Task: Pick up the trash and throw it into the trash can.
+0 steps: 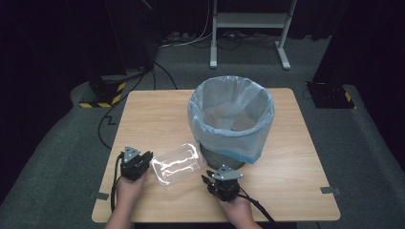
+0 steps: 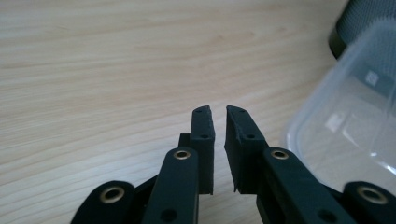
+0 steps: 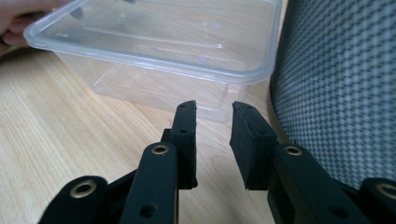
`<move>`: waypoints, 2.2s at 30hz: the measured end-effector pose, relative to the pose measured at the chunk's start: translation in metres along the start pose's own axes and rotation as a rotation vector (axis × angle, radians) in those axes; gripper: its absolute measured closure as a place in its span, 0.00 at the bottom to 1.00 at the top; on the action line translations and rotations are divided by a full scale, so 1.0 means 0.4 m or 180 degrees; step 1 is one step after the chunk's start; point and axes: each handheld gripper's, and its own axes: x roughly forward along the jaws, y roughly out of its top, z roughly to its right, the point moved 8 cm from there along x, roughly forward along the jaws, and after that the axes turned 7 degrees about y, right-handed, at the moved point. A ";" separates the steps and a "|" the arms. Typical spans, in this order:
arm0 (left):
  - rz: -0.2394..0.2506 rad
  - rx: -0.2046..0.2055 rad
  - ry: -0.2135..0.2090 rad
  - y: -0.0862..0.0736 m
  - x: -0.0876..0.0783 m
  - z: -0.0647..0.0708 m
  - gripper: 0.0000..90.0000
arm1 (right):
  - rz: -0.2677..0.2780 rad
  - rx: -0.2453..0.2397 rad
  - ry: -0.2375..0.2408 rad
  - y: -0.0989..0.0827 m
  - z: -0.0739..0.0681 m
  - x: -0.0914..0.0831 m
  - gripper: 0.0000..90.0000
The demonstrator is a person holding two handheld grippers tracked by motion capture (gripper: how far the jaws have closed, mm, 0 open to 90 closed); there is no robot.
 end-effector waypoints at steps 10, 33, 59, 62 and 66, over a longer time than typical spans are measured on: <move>0.0069 0.0178 -0.0372 -0.053 -0.107 0.086 0.96 | -0.0025 0.0084 -0.0100 0.005 0.023 0.023 0.75; 0.0187 0.0045 -0.0111 -0.058 -0.147 0.150 0.78 | 0.0331 -0.0004 -0.0314 0.052 0.034 -0.046 0.72; 0.0023 -0.0574 -0.0828 -0.038 -0.116 0.249 0.38 | 0.0182 0.0611 0.0317 0.053 -0.015 0.048 0.42; 0.0045 -0.0581 -0.0828 -0.036 -0.120 0.244 0.42 | 0.0170 0.0632 0.0295 0.054 -0.013 0.046 0.44; 0.0242 -0.0547 -0.0779 -0.018 -0.145 0.240 0.56 | 0.0213 0.0374 0.0077 0.070 -0.009 0.025 0.63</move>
